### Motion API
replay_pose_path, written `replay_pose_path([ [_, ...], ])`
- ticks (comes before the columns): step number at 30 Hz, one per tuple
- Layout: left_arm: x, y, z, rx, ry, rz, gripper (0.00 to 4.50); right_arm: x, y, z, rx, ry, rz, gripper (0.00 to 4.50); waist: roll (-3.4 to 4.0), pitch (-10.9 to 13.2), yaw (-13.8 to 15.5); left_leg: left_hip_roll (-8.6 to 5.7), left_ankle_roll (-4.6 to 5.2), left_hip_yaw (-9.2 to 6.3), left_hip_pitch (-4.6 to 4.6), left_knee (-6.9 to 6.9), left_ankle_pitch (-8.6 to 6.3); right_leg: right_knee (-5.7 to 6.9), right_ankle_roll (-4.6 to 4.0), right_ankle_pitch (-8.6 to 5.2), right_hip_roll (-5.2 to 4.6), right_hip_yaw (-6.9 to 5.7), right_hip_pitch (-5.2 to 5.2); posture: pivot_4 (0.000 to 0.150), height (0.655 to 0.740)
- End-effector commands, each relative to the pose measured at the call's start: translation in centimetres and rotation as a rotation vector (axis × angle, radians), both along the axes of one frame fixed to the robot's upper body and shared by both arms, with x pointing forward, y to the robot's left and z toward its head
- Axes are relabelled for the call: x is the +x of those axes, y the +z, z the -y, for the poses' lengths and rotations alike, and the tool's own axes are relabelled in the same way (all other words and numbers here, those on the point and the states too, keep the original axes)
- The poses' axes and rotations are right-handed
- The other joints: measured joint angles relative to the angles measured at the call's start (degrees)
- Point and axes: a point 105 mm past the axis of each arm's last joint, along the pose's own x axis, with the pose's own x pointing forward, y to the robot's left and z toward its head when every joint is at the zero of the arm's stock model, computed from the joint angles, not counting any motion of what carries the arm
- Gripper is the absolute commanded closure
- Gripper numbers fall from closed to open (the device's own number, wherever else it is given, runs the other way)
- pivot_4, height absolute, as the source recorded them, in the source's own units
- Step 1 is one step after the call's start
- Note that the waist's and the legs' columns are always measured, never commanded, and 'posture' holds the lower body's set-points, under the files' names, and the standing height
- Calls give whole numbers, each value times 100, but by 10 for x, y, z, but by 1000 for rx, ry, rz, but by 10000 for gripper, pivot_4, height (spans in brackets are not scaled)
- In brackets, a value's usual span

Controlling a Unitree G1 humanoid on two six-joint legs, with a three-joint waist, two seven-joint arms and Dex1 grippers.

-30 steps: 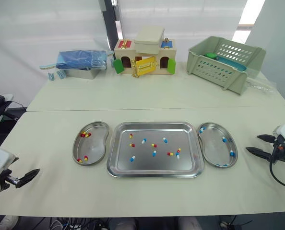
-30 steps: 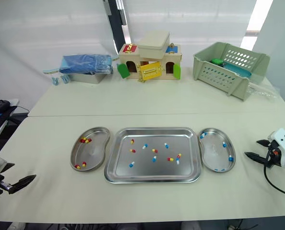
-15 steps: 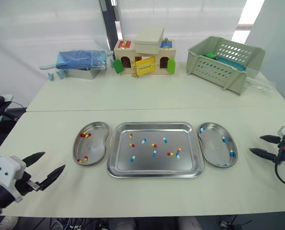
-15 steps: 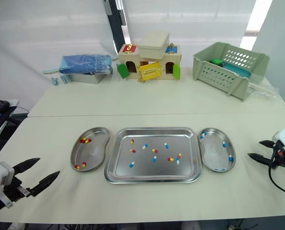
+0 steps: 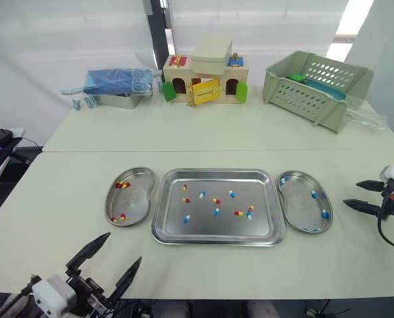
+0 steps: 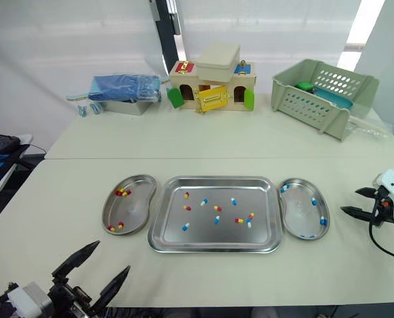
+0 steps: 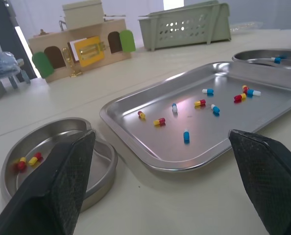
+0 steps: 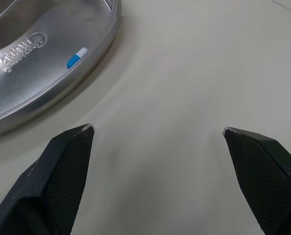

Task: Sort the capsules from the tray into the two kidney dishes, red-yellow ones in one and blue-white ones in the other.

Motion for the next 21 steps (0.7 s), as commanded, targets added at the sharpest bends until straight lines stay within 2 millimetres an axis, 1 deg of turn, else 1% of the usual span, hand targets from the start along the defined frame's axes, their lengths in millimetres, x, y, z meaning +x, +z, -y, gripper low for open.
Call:
replay_pose_path([
  [1, -10, -6, 7, -25, 4, 27, 0, 1, 21, 7, -42, 8, 26, 424, -8, 5, 11, 0, 2, 2, -2, 0, -1, -4, 2, 1, -1, 0, 0, 1500, 7400],
  [4, -15, -10, 12, -37, 10, 31, 0, 4, 30, 7, -51, 21, 26, 424, -6, 4, 20, 0, 16, 0, -3, 2, -9, -4, 2, 1, -1, 0, -1, 1500, 7400],
  [6, -16, -12, 14, -51, 22, 39, 0, 7, 37, 3, -47, 44, 23, 424, -5, 3, 18, -1, 17, 1, -2, 4, -10, -4, 4, 3, -1, 1, 0, 1500, 7400],
  [11, -18, -13, 22, -71, 28, 52, 0, 11, 64, -12, -29, 137, -4, 424, -6, 3, -1, -1, 23, 23, -1, 4, -14, -17, 16, 9, -1, 23, -2, 1500, 7400],
  [13, -21, -16, 23, -68, 37, 41, 0, 14, 78, -26, 16, 198, -6, 424, -3, 2, -4, 0, 23, 39, 0, 3, -14, -41, 32, 22, 0, 41, -2, 1500, 7400],
  [15, -23, -17, 22, -63, 46, 38, 0, 17, 92, -46, 50, 283, 3, 424, -5, 3, 1, -2, 35, 64, 0, 5, -21, -63, 46, 33, -1, 68, -2, 1500, 7400],
  [16, -23, -18, 21, -65, 53, 38, 0, 17, 100, -64, 66, 349, 10, 424, -8, 5, 12, -1, 44, 74, 0, 6, -26, -69, 51, 36, -1, 78, -4, 1500, 7400],
  [18, -23, -19, 21, -79, 67, 34, 0, 12, 110, -116, 83, 548, 1, 424, -7, 4, 6, 0, 51, 81, -1, 8, -31, -72, 53, 36, -1, 86, -7, 1500, 7400],
  [19, -23, -20, 22, -83, 68, 35, 0, 7, 111, -132, 87, 611, -10, 424, -5, 3, 6, 3, 53, 89, -2, 7, -33, -68, 53, 36, -1, 95, -15, 1500, 7400],
  [20, -23, -20, 23, -90, 70, 32, 0, 3, 112, -153, 84, 699, -16, 424, -6, 4, 15, 6, 53, 91, -1, 6, -33, -66, 53, 36, 2, 96, -17, 1500, 7400],
  [21, -23, -20, 24, -94, 71, 30, 0, -1, 113, -168, 82, 763, -17, 424, -7, 4, 17, 5, 55, 89, -2, 6, -34, -67, 53, 36, 2, 93, -17, 1500, 7400],
])
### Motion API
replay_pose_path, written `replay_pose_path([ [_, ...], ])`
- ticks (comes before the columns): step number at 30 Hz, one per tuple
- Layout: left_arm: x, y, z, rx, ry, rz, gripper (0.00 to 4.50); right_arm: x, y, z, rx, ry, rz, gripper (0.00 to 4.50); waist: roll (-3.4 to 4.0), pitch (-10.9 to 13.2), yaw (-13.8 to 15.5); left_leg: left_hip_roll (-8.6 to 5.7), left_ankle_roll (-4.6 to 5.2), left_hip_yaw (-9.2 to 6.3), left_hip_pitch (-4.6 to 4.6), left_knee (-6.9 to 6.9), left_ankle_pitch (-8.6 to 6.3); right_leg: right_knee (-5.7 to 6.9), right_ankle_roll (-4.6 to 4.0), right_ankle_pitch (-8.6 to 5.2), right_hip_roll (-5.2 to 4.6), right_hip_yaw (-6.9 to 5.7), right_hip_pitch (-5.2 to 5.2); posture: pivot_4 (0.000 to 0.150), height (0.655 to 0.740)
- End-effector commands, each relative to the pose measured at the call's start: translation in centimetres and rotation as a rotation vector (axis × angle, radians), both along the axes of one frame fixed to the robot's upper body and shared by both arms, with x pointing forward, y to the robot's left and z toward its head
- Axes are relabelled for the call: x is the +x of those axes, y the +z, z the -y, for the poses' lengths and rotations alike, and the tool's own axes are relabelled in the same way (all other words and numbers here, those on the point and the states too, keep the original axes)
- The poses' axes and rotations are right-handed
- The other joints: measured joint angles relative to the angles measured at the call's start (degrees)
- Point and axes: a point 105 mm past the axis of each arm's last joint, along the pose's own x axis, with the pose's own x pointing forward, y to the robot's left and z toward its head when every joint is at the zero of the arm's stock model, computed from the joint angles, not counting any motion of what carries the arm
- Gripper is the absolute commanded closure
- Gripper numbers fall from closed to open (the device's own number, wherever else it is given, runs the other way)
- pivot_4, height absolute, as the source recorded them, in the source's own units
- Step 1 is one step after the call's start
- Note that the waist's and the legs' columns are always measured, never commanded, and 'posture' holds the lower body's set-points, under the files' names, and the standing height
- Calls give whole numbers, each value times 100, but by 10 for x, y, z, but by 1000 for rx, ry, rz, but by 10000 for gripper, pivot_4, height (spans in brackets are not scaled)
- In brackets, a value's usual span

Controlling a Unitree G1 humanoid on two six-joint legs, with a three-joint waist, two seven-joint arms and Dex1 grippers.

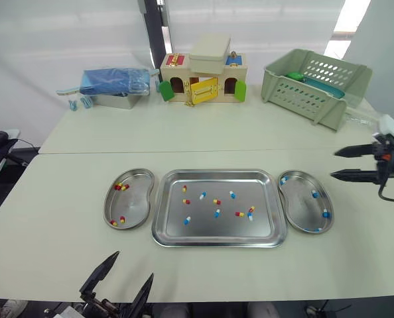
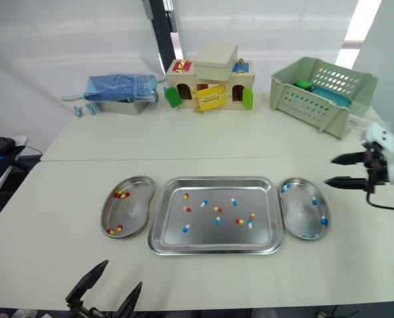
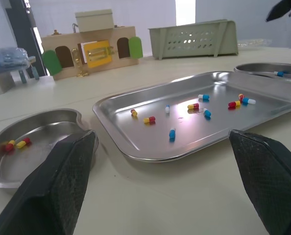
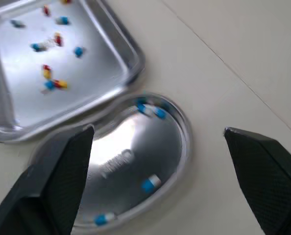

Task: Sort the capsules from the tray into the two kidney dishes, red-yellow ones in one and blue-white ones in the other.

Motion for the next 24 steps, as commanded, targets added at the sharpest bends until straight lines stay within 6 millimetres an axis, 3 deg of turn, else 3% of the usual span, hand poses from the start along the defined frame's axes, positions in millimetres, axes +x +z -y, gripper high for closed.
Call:
replay_pose_path([
  [1, -4, 1, 3, -9, 8, 6, 0, -20, 12, -66, 18, 301, 2, 424, -3, 1, 1, 0, 2, 1, 0, 0, -1, 0, 0, 0, 0, 1, -1, 1500, 7400],
  [5, -4, -2, -1, 18, -1, 3, 0, -27, 15, -119, 21, 517, 51, 424, -15, 9, 25, -5, 23, 4, -10, 13, -14, -4, 10, 5, -4, 8, -7, 1500, 7400],
  [10, -1, -1, -2, 21, 8, 28, 0, -28, 5, -155, -37, 678, 100, 424, -27, 15, 46, -4, 24, -1, -17, 20, -15, 6, 9, 6, -3, 6, -22, 1500, 7400],
  [14, 1, -3, -2, 14, 39, 46, 0, -34, -10, -187, -67, 816, 117, 424, -28, 14, 35, -4, 24, -6, -15, 34, -15, 19, 8, 6, -1, 5, -23, 1500, 7400],
  [24, -4, -11, -1, -2, 53, 27, 0, -33, -59, -264, -140, 960, 147, 424, -34, 11, -27, -10, 24, -15, -15, 50, -17, 18, 10, 16, -1, 13, -37, 1500, 7400],
])
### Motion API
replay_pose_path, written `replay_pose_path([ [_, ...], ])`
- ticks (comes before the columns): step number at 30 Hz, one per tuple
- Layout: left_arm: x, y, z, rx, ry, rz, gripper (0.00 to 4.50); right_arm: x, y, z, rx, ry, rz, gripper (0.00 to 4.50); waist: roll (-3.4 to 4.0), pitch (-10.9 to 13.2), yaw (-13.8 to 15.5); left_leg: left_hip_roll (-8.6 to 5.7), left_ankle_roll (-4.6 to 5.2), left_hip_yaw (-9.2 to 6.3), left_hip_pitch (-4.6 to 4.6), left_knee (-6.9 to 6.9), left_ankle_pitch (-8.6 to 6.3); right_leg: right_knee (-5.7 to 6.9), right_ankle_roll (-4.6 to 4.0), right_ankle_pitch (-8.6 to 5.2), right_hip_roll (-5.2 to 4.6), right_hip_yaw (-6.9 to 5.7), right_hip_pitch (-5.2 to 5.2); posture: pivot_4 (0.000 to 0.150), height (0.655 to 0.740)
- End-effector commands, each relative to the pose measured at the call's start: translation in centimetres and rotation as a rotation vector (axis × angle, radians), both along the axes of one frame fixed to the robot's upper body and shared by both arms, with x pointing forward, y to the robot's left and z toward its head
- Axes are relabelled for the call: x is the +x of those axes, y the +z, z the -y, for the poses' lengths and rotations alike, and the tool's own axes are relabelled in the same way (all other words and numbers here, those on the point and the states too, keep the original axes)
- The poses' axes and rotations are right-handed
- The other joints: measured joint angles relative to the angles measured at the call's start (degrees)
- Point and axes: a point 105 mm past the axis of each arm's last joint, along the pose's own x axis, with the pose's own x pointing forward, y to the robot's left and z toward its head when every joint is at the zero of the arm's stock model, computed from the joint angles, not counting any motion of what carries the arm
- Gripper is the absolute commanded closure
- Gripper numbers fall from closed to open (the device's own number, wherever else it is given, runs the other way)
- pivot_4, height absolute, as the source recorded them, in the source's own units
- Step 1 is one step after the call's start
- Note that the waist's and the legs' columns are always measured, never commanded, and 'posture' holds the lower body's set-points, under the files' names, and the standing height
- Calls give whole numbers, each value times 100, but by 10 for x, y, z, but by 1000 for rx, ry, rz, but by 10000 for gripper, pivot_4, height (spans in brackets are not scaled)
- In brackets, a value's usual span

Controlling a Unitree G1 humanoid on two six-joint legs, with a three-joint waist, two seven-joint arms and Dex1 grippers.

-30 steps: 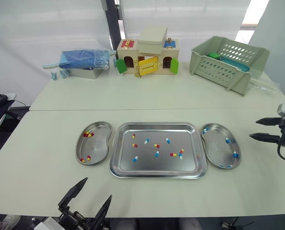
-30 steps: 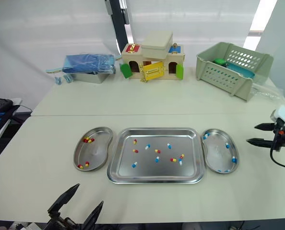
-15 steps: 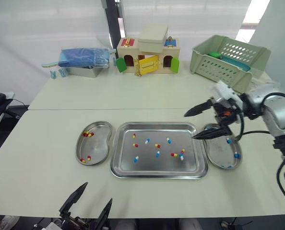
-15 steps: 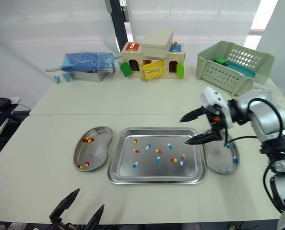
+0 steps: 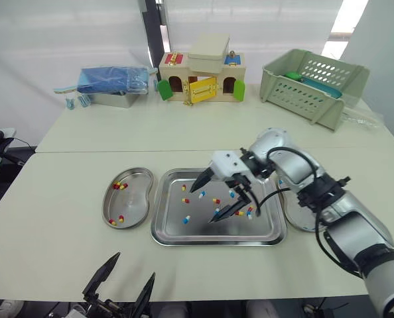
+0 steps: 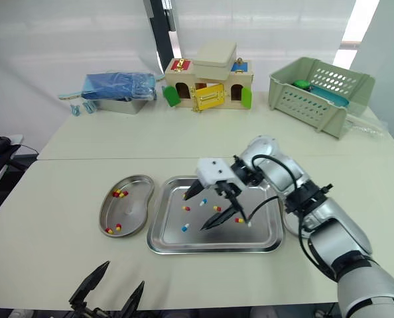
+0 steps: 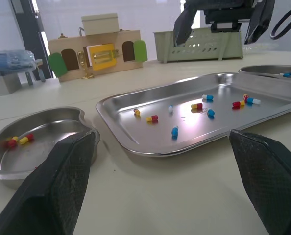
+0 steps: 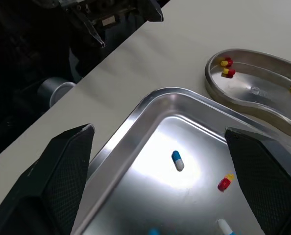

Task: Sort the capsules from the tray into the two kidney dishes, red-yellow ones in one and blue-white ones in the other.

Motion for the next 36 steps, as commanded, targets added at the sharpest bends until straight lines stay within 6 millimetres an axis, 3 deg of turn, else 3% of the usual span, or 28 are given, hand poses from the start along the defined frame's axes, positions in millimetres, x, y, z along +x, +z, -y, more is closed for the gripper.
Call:
replay_pose_path([
  [1, -4, 0, 0, 4, 13, 13, 0, 1, -11, -19, -25, 37, 60, 424, -2, -1, -14, 0, 0, -1, 1, 0, 0, 1, 0, 0, 0, 0, -22, 1500, 7400],
  [2, -5, 0, 0, 4, 15, 14, 0, 2, -14, -22, -29, 38, 62, 424, -2, -1, -17, 0, 0, -1, 0, 0, 0, 4, 0, 0, 0, 0, -25, 1500, 7400],
  [5, -7, -1, 0, 1, 20, 15, 0, 8, -28, -29, -57, 34, 93, 6458, -3, -2, -16, 0, 0, -3, 0, 1, 0, 10, -2, 1, 1, 1, -29, 1500, 7400],
  [9, -13, 0, 1, 1, 17, 15, 0, 13, -43, -37, -81, 27, 118, 19470, -4, -3, -44, 0, 0, -1, 1, 3, 0, 12, -2, 1, 1, 5, -30, 1500, 7400],
  [29, -19, 0, 5, 16, 22, 28, 0, 33, -69, -47, -127, -76, 122, 19470, -9, -5, -161, 6, 3, 36, 4, 13, -3, 82, -5, -1, 2, 28, -50, 1500, 7400],
  [36, -18, 0, 5, 21, 16, 29, 0, 34, -68, -49, -124, -79, 119, 35658, -10, -5, -157, 7, 4, 37, 4, 13, -3, 83, -5, -1, 2, 28, -50, 1500, 7400],
])
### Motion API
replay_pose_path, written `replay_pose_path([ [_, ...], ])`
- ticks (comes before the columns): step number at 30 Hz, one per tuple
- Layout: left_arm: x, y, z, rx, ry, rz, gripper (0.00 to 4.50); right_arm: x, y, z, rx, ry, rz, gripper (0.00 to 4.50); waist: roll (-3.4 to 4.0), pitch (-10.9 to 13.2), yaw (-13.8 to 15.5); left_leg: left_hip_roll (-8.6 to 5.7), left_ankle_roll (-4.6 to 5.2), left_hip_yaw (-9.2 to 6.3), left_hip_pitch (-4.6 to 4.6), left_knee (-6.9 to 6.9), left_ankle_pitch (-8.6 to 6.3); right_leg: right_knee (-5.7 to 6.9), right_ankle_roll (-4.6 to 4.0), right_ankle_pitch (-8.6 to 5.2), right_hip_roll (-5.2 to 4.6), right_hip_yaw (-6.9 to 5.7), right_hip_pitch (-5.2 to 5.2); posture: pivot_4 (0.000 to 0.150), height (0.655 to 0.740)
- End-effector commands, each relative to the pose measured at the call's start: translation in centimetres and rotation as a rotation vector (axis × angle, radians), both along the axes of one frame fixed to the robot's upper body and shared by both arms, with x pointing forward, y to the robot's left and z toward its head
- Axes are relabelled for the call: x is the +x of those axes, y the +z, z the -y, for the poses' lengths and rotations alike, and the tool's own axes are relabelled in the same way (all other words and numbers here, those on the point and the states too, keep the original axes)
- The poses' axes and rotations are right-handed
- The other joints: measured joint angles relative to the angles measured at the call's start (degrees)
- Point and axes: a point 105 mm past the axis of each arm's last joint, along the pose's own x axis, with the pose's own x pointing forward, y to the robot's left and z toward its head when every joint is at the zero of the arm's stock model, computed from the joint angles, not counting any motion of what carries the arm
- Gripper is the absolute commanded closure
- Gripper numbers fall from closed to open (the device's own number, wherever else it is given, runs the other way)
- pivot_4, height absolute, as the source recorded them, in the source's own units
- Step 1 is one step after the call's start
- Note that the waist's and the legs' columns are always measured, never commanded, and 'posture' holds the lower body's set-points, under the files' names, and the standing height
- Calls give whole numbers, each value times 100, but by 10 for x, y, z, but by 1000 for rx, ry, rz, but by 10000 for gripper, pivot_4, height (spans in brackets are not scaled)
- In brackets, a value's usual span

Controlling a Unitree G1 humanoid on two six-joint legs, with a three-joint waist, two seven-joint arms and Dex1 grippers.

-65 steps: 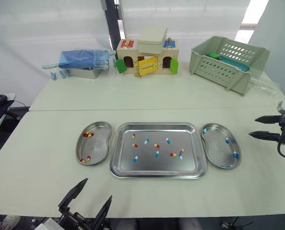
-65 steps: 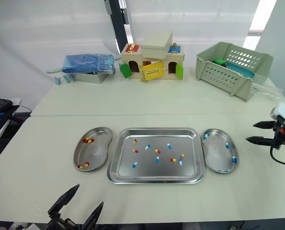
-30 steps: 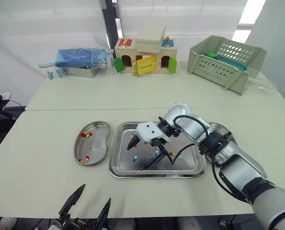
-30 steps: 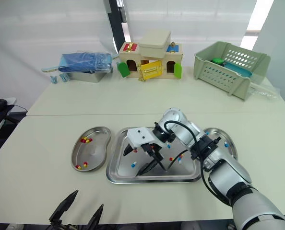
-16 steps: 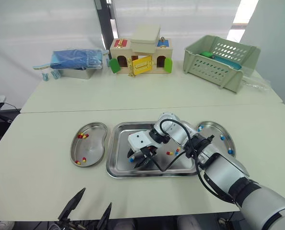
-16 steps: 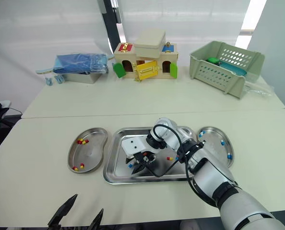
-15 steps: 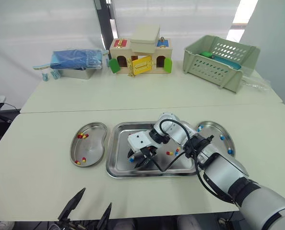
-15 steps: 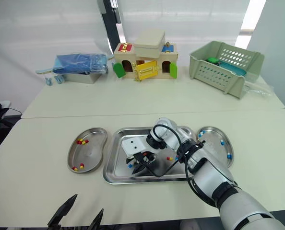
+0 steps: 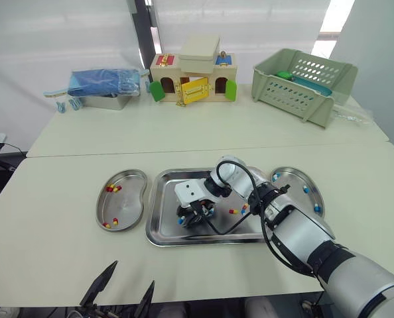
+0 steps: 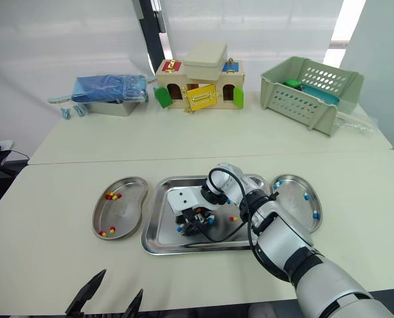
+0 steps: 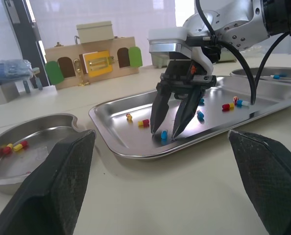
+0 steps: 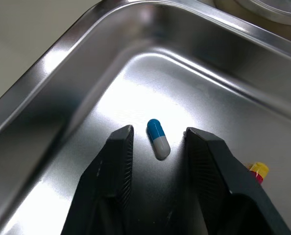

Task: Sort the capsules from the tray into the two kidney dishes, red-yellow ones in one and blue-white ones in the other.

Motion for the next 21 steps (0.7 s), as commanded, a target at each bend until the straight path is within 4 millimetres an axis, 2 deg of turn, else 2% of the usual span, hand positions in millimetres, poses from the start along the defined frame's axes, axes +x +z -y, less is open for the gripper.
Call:
replay_pose_path([
  [1, -4, 0, -1, 12, 4, -4, 0, 1, 8, -5, 14, 17, 27, 37915, 0, 0, 0, 0, 0, 0, 1, 0, 0, 1, 0, 0, 0, 0, 0, 1500, 7400],
  [4, -1, 1, -3, 14, 7, 1, 0, 0, 6, -2, 9, 18, 11, 44802, 0, 0, 7, 0, 0, -1, 0, 0, 0, 2, 0, 0, 0, -1, 0, 1500, 7400],
  [10, -4, 2, -3, 13, 11, -9, 0, -2, 13, -4, 64, 18, -22, 44802, 0, 0, 9, 0, 0, -2, 0, 0, 0, 2, 0, 0, 0, -2, 0, 1500, 7400],
  [14, 4, 6, -3, 23, 16, 14, 0, 0, 25, 6, 130, 21, -63, 44802, 0, 0, 25, 0, 0, -2, -1, 0, 0, 2, 0, 0, 0, -2, 0, 1500, 7400],
  [21, 12, 9, -1, 24, 17, 41, 0, -3, 72, 29, 289, 19, -114, 44802, 0, 0, 35, 1, 0, -3, -3, 2, 0, 1, 0, 0, 0, -3, 2, 1500, 7400],
])
